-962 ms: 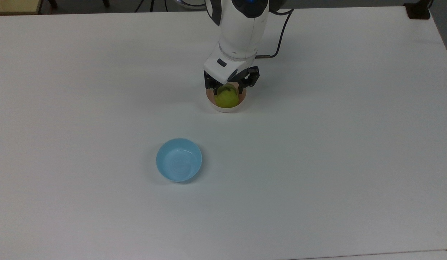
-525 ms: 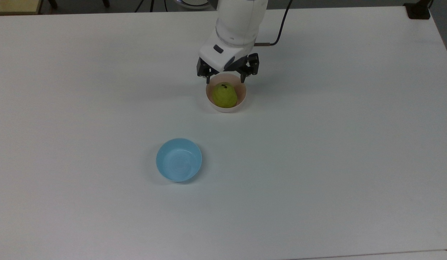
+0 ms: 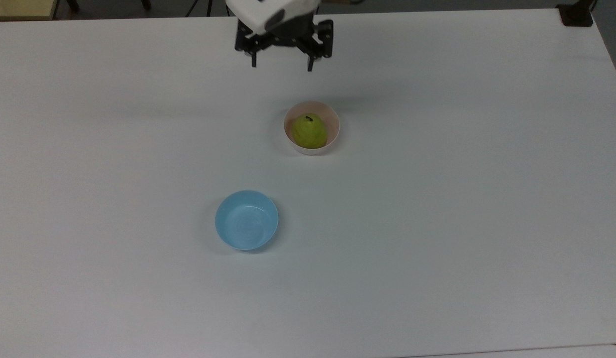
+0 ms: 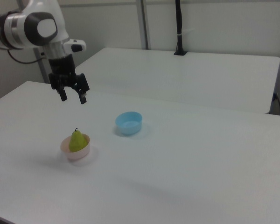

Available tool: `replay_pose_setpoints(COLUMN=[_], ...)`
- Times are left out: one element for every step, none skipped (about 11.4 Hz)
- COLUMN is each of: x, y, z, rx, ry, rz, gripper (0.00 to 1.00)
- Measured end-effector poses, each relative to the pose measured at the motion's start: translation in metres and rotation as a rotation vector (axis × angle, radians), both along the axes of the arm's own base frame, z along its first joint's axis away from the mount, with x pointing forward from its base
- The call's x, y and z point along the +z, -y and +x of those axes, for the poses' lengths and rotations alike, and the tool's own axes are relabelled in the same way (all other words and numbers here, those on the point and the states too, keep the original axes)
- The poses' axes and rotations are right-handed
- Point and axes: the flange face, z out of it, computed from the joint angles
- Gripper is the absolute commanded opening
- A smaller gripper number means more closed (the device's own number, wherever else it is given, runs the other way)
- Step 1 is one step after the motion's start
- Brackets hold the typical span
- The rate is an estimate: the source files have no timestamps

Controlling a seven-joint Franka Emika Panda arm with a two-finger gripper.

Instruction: Place the pear in the bowl

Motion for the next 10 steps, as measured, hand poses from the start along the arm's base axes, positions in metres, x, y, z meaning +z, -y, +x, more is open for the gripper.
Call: replay_pose_setpoints(x=[0.016, 0.026, 0.032, 0.034, 0.034, 0.034, 0.034, 0.034, 0.034, 0.034], y=[0.014, 0.024, 0.031, 0.036, 0.043, 0.049, 0.051, 0.051, 0.051, 0.051], z=[0.000, -0.001, -0.002, -0.003, -0.002, -0.002, -0.002, -0.002, -0.002, -0.002], rx=[-0.030, -0.049, -0.061, -0.071, -0.083, -0.092, -0.096, -0.096, -0.096, -0.096], ry=[0.008, 0.021, 0.030, 0.033, 0.033, 0.033, 0.034, 0.034, 0.034, 0.034], rz=[0.015, 0.024, 0.027, 0.027, 0.027, 0.027, 0.027, 0.027, 0.027, 0.027], gripper=[1.00, 1.00, 1.00, 1.00, 1.00, 1.00, 1.00, 1.00, 1.00, 1.00])
